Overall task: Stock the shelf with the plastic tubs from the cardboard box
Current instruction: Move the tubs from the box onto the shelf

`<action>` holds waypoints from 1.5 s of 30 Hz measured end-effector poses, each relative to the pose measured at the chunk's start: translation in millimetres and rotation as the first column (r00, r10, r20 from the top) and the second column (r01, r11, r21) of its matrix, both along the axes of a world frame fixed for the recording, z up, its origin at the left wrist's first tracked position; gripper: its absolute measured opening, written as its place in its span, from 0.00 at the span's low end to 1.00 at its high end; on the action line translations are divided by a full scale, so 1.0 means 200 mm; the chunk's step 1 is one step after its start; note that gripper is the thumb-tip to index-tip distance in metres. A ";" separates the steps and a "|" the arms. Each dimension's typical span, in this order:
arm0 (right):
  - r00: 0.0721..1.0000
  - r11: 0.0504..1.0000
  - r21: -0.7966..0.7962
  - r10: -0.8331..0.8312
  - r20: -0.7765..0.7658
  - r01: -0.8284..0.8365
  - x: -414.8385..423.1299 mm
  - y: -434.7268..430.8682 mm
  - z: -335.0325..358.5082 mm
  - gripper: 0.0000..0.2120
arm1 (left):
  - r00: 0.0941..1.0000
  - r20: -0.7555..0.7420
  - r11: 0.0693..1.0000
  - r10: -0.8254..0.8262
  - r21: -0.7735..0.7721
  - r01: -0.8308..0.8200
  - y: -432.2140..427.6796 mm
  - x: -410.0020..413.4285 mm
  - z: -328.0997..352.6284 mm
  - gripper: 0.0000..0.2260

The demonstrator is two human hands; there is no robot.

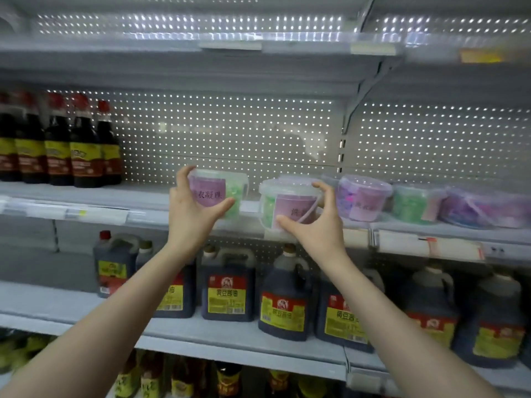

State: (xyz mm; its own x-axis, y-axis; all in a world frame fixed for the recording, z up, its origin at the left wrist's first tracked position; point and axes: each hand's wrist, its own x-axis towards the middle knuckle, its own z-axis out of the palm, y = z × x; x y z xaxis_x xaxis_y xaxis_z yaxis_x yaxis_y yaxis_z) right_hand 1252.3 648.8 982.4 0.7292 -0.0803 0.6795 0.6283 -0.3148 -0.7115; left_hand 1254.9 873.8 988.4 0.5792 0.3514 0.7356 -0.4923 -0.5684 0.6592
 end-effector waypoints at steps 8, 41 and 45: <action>1.000 0.999 -0.049 0.010 0.004 -0.009 0.22 0.33 0.11 0.37 | 0.991 -0.049 0.992 0.124 0.006 -0.124 0.34 0.21 0.02 0.40; 0.951 0.759 -0.583 -0.299 0.083 0.290 0.06 0.11 -0.12 0.21 | 0.945 -0.136 0.793 0.298 0.587 -0.165 0.16 0.10 -0.26 0.16; 0.918 0.613 -0.714 -0.382 0.107 0.339 -0.02 -0.11 -0.23 0.22 | 0.936 -0.166 0.677 0.310 0.730 -0.095 -0.04 0.04 -0.35 0.14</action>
State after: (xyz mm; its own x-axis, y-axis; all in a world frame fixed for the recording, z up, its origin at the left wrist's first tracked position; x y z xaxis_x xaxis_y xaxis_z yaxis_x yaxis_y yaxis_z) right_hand 1247.9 626.0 936.3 0.7829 0.1422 0.6057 0.3227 -0.9252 -0.1999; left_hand 1262.3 865.1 917.7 0.7582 -0.0731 0.6479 -0.1834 -0.9775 0.1044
